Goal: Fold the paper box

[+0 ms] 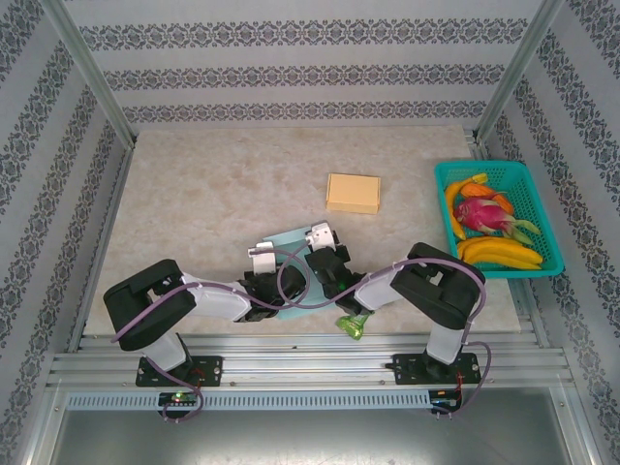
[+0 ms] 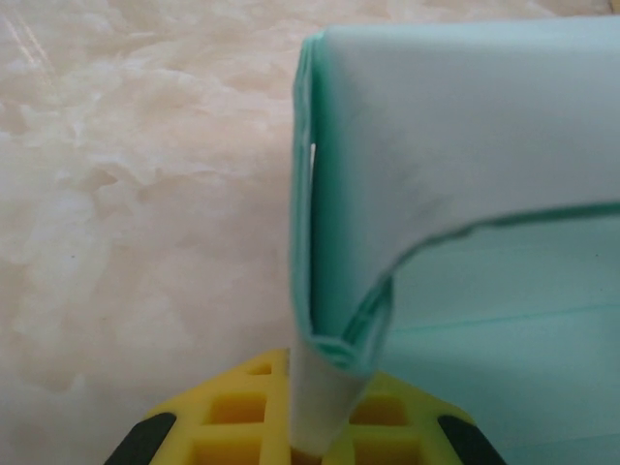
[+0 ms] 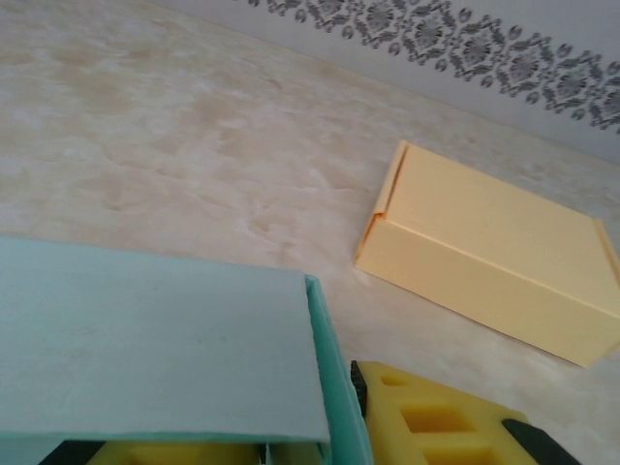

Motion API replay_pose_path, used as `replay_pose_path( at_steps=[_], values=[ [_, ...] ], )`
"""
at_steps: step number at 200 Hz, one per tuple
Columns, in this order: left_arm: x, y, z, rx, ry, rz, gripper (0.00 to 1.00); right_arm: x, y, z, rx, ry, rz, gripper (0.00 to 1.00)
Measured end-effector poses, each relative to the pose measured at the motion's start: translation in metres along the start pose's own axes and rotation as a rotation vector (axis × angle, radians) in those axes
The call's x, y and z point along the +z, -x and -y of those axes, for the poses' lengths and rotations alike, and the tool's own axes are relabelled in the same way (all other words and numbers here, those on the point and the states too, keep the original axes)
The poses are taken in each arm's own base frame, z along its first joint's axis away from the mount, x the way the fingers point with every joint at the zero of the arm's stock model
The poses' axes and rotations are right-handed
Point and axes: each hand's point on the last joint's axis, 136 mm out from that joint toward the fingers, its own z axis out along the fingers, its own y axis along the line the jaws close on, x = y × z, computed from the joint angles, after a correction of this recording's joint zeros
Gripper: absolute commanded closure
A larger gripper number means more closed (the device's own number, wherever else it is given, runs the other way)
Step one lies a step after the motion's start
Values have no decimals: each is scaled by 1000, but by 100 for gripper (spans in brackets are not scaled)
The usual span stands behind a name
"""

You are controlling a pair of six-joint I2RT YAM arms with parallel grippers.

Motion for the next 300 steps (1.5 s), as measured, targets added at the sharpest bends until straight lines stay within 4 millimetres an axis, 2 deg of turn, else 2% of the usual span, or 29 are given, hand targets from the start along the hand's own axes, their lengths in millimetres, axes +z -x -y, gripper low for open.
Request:
replay_pose_path(
  at_steps=[21,55,114,143,162,195,222,267,300],
  values=[
    [0,0,3,-4,-10,-7,100,-2,-2,4,10,-3,-4,67],
    [0,-2,2,4,-7,-15,100,-6,-7,3,54,83,-19,55],
    [0,-2,-3,18,17,-9,100,-5,-15,-19,113,237,-45,54],
    [0,-2,-3,19,17,-10,100,-2,-32,-21,116,237,-68,55],
    [0,-2,-3,18,17,-10,100,-1,-33,-21,124,230,-61,56],
    [-1,-2,-3,18,15,-11,100,-2,-36,-16,135,211,-47,75],
    [-1,-1,2,-1,-1,-22,100,-4,-34,-7,129,134,-36,80],
    [-4,2,16,-40,-38,-34,100,-11,-30,12,109,-17,-13,80],
    [-5,2,20,-54,-53,-38,100,-14,-25,18,100,-48,-14,74]
  ],
)
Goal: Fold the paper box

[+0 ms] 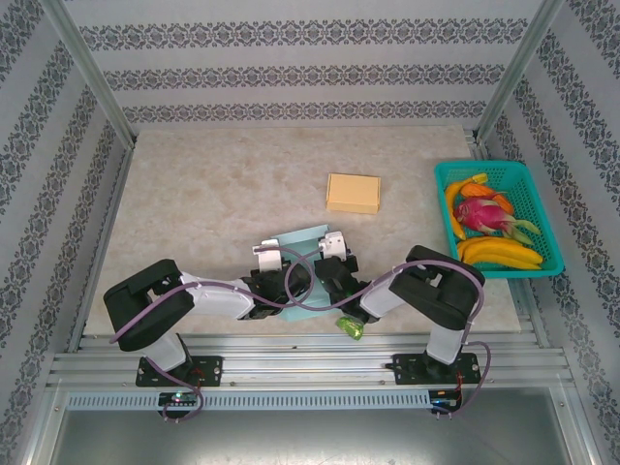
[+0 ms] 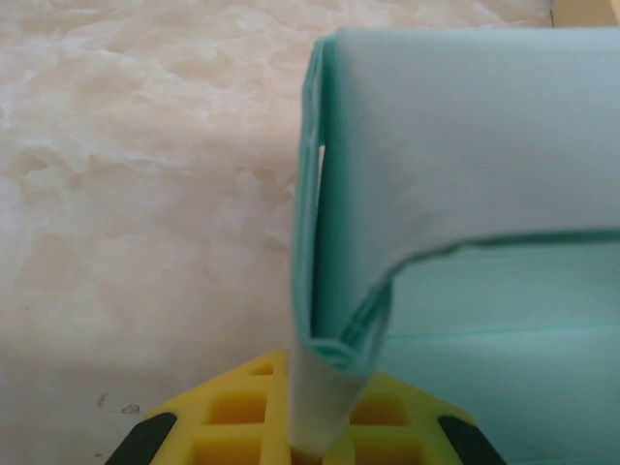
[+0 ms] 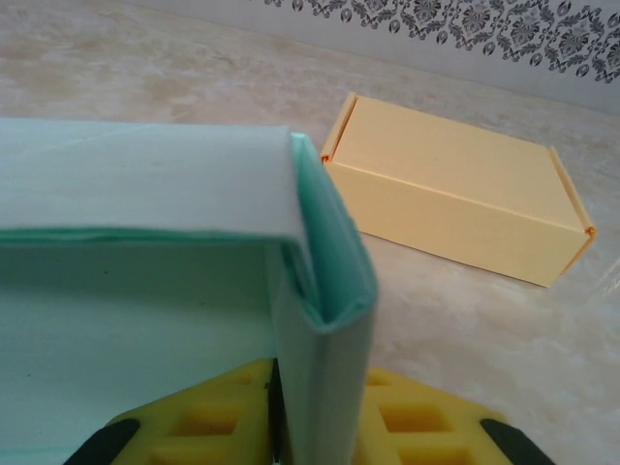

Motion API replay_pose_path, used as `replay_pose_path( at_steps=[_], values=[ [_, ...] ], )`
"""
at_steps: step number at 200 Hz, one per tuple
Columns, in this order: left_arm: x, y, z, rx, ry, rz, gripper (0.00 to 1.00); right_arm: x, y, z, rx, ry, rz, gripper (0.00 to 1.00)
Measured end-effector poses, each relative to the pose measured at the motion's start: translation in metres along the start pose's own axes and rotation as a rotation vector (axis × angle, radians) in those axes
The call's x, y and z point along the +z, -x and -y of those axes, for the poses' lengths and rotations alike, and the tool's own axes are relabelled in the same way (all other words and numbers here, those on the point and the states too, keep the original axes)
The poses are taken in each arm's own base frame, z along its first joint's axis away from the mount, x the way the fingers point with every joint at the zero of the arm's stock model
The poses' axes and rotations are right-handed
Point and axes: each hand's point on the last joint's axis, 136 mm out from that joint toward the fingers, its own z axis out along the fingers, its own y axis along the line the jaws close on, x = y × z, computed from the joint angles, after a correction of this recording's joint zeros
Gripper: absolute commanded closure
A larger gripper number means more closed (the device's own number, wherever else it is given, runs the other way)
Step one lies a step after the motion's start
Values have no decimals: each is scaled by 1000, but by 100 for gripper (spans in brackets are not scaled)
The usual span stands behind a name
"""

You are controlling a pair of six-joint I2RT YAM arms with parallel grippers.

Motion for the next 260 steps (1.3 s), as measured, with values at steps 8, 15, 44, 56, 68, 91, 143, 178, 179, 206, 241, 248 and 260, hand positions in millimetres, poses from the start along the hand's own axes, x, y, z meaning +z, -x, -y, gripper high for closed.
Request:
replay_pose_path(
  at_steps=[8,15,44,56,68,91,143,178,179,206,241,248,260],
  values=[
    [0,0,0,-1,-1,1,100,-2,1,0,1,12,-3,70],
    [0,0,0,-1,2,2,100,-3,2,-1,1,31,-8,68],
    [0,1,-8,5,35,15,100,-5,4,-8,15,115,-33,56],
    [1,1,-13,19,58,19,100,-5,4,-12,32,151,-42,52],
    [2,-2,-20,44,87,17,100,-6,5,-18,51,190,-48,47],
    [2,-2,-28,61,118,28,100,-13,7,-30,85,278,-58,42],
    [2,-2,-38,75,143,50,100,-43,22,-20,159,365,-41,42],
    [3,-2,-38,85,135,57,100,-60,51,-7,216,381,8,40],
    [3,-2,-38,85,135,58,100,-60,51,-7,217,382,8,40],
    [4,-1,-37,110,115,76,100,-65,65,1,240,389,-11,38],
    [5,-1,-34,142,71,109,100,-49,82,11,286,368,-48,38],
    [5,-1,-33,146,63,114,100,-45,83,12,287,364,-57,38],
    [5,0,-31,153,52,122,100,-39,81,8,286,369,-82,38]
  ],
)
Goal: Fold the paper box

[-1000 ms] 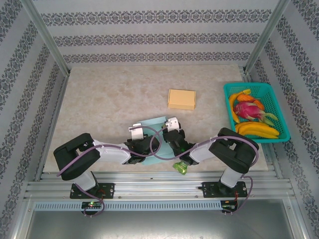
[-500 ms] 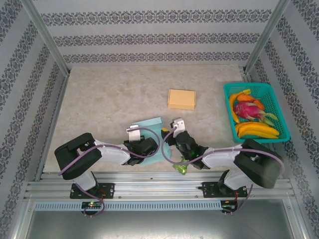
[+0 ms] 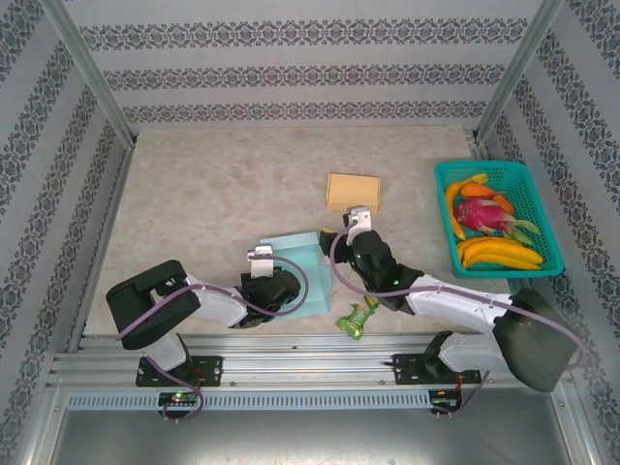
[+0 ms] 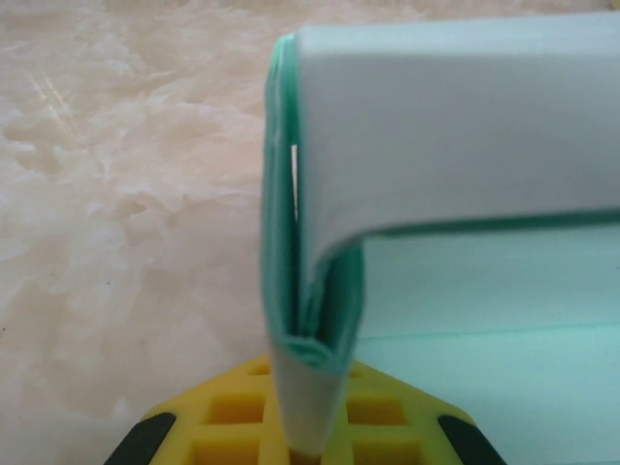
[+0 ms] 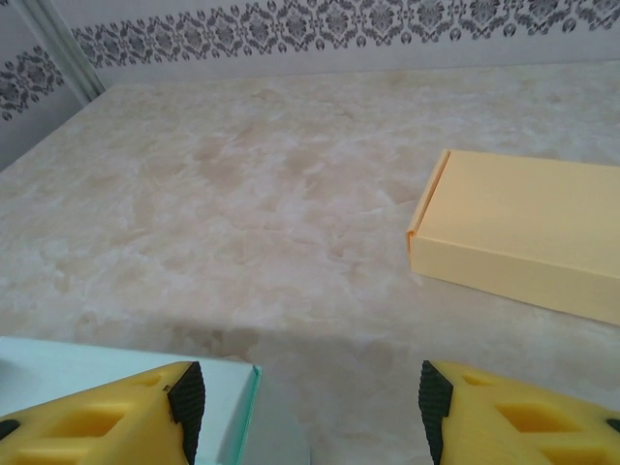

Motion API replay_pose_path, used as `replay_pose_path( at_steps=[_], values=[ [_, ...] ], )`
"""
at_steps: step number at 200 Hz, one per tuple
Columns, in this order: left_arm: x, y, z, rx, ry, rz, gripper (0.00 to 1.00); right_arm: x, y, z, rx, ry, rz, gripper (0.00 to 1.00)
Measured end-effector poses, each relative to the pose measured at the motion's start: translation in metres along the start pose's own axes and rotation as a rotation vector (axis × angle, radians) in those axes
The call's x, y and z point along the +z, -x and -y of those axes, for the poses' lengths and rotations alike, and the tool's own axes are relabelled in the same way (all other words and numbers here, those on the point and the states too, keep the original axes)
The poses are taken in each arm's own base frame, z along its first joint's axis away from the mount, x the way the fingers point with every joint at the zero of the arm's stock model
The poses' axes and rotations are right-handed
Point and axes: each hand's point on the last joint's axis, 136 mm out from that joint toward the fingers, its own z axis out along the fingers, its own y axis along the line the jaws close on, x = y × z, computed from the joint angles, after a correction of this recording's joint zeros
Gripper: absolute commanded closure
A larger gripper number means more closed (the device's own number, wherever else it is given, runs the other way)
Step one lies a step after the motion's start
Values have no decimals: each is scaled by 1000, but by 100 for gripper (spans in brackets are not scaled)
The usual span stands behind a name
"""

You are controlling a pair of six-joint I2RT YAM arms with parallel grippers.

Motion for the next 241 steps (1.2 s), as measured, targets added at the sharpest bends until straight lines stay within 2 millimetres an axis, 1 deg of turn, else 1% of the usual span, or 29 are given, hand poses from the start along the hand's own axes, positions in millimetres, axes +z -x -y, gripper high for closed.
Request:
replay_pose_path(
  at_steps=[32,65,99,130,148,165,177,194,206,218,235,241],
  values=[
    [4,1,7,5,-12,26,100,19,-19,-8,-10,19,-80,38],
    [7,3,11,7,-20,49,100,33,-43,-6,-31,3,-152,38],
    [10,3,14,19,-20,69,100,38,-42,0,-19,-13,-133,39],
    [13,3,17,26,-18,90,100,35,-43,2,-15,-9,-121,39],
    [14,4,18,29,-23,89,100,27,-39,2,-12,-2,-114,39],
    [16,7,19,32,-35,76,100,14,-34,4,-9,3,-104,38],
    [18,9,20,39,-48,51,100,2,-26,5,-2,12,-81,38],
    [23,14,21,55,-65,-7,100,-20,-12,8,8,27,-37,37],
    [28,24,19,61,-74,-44,100,-37,1,12,18,31,2,31],
    [31,37,18,72,-83,-75,100,-52,13,18,30,30,37,28],
    [34,55,18,83,-115,-132,100,-72,36,34,75,11,101,25],
    [35,65,19,77,-131,-151,100,-78,43,39,99,7,122,24]
  ],
)
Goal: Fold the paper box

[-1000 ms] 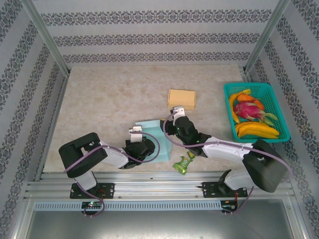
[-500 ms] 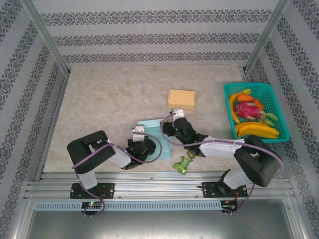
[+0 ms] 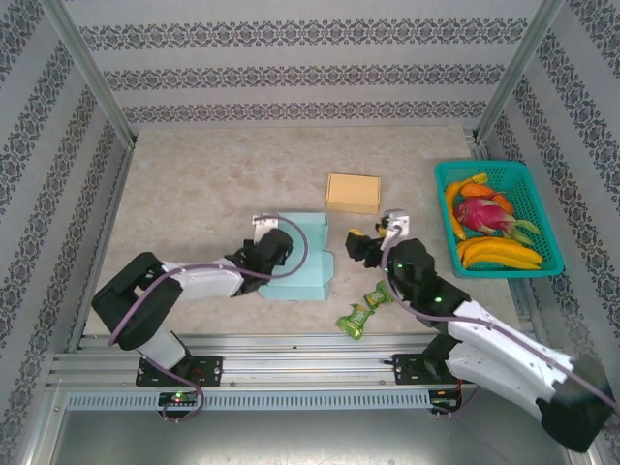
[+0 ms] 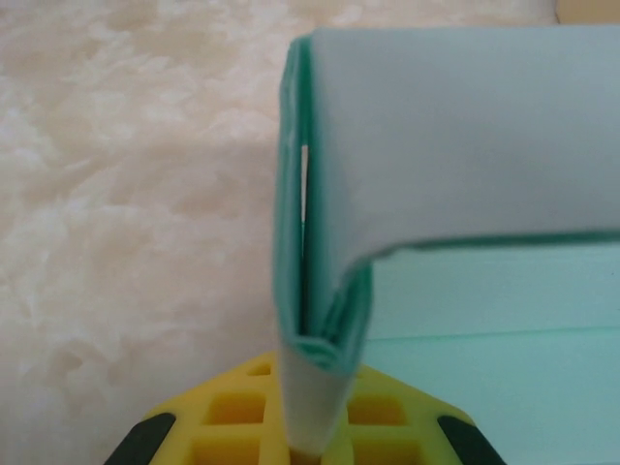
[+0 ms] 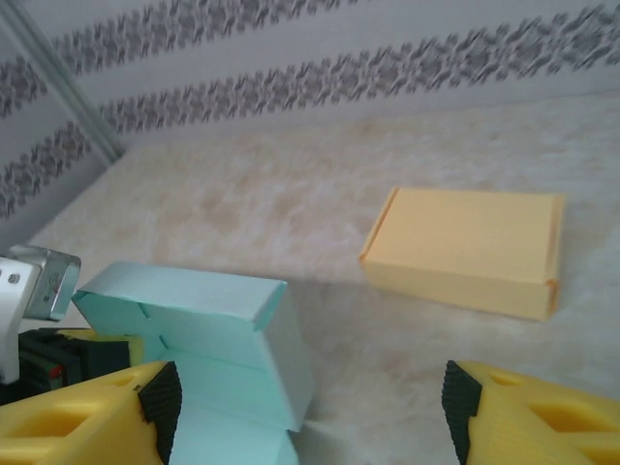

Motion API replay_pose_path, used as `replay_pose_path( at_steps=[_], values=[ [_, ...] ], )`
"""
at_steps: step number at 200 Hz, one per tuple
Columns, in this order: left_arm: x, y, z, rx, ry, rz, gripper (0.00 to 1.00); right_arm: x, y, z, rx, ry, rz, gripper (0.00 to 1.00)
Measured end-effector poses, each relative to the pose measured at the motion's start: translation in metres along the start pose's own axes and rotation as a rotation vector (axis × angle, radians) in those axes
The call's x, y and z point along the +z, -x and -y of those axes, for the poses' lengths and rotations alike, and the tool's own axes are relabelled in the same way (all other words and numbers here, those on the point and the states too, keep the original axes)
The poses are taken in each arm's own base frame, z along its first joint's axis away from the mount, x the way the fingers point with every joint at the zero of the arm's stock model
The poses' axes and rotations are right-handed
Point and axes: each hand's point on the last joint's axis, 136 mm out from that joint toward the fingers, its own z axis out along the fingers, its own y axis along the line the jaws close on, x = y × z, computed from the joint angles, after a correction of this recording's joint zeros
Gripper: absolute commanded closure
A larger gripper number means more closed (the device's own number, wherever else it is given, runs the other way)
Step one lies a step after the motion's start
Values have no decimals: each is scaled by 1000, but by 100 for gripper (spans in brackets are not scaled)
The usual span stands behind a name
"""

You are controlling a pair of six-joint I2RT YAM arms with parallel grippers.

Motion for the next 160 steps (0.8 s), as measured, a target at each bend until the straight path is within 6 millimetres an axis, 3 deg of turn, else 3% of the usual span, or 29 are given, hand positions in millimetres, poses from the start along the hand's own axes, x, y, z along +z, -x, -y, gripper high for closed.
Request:
replay_pose_path(
  at_steps=[40,74,118,160],
  values=[
    [-21,62,10,5,-93,-55,100,-33,37,20,55,-13,95,15],
    [-38,110,31,185,-141,-139,100,-51,55,23,-26,-15,126,15],
    [-63,123,39,545,-190,-198,99,-80,46,27,-23,28,226,16],
    [-104,124,53,1140,-241,-92,100,-122,68,24,24,82,397,17]
  ],
)
